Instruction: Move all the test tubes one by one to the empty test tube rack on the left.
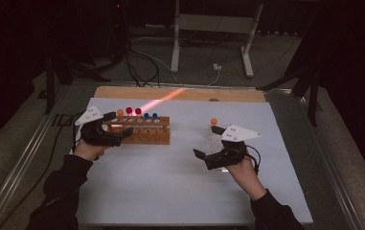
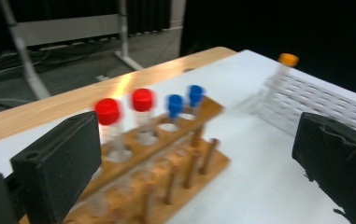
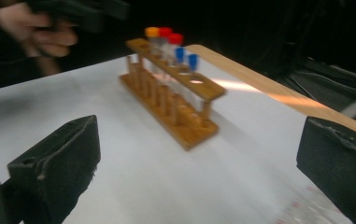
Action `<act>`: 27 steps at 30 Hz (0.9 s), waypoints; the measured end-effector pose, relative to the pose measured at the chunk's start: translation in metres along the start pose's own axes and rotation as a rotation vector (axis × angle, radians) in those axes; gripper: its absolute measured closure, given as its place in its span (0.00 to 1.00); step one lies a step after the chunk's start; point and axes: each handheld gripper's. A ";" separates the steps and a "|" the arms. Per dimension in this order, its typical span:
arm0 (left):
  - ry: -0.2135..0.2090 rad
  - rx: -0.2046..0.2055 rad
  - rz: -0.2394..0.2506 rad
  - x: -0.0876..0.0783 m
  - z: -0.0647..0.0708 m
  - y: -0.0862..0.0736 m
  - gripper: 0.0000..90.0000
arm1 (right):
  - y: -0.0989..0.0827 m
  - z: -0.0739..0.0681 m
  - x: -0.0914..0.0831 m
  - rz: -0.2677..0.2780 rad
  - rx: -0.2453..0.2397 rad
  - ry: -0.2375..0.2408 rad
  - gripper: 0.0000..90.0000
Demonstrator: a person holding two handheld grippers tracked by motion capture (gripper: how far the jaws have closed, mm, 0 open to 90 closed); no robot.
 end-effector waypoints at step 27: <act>-0.111 0.017 0.026 -0.001 0.028 -0.006 0.02 | -0.036 0.080 0.030 -0.174 0.140 -0.186 0.28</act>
Point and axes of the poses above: each handheld gripper's, and its own axes: x roughly forward along the jaws, y roughly out of its top, z roughly to its right, and after that the axes turned 1 degree about y, right-handed
